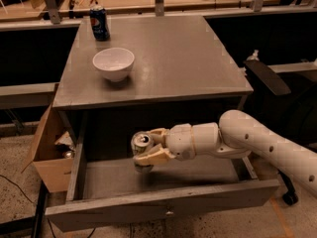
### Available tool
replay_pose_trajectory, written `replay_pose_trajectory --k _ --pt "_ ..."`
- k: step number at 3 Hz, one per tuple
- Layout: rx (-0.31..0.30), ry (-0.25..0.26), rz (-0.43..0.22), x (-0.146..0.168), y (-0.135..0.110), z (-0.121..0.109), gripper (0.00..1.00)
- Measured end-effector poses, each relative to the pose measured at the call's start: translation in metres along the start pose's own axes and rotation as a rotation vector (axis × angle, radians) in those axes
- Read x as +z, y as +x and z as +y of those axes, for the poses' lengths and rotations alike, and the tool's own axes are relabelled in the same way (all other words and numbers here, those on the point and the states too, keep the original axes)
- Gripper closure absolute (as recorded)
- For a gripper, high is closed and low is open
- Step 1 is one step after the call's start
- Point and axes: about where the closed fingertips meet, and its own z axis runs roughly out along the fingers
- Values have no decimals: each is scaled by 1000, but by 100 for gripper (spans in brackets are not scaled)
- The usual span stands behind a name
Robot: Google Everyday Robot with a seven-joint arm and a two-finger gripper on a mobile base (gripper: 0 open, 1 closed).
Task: Place 7up can into top drawer
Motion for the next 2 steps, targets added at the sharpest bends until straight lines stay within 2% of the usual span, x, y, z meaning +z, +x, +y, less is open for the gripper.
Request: replay_pose_trajectory --k 1,2 --pt "-31 42 58 8 13 -7 62" --pt "-25 81 95 24 41 -37 39"
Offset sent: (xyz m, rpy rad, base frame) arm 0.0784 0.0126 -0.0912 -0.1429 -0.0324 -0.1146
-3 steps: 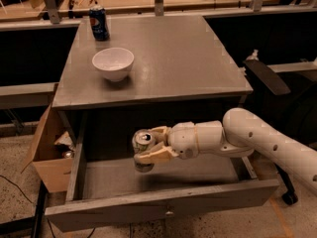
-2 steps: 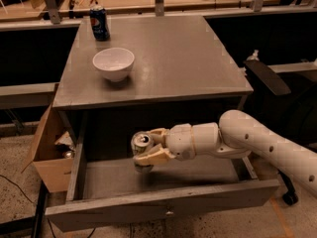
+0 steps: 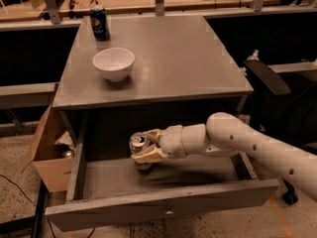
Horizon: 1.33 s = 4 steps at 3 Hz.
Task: Place 7up can into top drawer
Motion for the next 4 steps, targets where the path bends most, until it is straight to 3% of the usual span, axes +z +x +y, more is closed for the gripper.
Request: replay_pose_trajectory --k 1,2,4 --pt "26 17 14 18 22 -24 16" --pt "41 33 4 26 30 -42 0" --pt "46 88 -10 -8 -4 -48 0"
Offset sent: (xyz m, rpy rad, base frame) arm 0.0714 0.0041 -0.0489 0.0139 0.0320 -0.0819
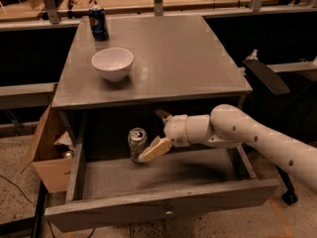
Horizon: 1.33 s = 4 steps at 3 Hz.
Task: Place 7up can into top drawer
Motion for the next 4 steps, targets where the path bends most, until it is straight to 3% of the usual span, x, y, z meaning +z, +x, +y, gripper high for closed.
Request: replay_pose_trajectory --k 2,3,4 --pt "114 8 -42 -66 -24 31 40" --pt "154 5 -74 -107 -53 74 64" --pt "118 39 -153 -148 -109 93 86"
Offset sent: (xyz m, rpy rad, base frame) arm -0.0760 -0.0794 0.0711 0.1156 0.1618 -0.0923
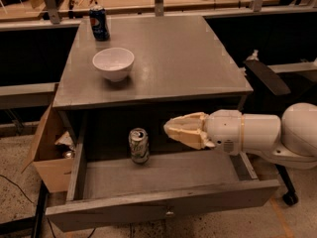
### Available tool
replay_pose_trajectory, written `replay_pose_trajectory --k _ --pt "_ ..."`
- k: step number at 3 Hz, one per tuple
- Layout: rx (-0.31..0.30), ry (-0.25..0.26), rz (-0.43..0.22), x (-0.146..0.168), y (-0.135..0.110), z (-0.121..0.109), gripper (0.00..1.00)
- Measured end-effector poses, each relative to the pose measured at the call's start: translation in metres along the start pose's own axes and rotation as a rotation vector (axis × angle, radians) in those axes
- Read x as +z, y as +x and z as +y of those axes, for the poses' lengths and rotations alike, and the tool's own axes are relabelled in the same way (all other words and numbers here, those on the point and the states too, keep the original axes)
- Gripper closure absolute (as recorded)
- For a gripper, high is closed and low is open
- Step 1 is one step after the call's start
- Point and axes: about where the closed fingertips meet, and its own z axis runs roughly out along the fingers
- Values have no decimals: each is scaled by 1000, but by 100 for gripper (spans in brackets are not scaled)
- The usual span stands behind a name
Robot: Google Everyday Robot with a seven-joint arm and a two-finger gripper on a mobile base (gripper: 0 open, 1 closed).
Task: Place 7up can into top drawer
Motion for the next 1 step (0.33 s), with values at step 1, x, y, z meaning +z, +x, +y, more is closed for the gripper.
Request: replay_pose_trajectory --k 1 --pt "-1 7 -11 -5 -7 2 87"
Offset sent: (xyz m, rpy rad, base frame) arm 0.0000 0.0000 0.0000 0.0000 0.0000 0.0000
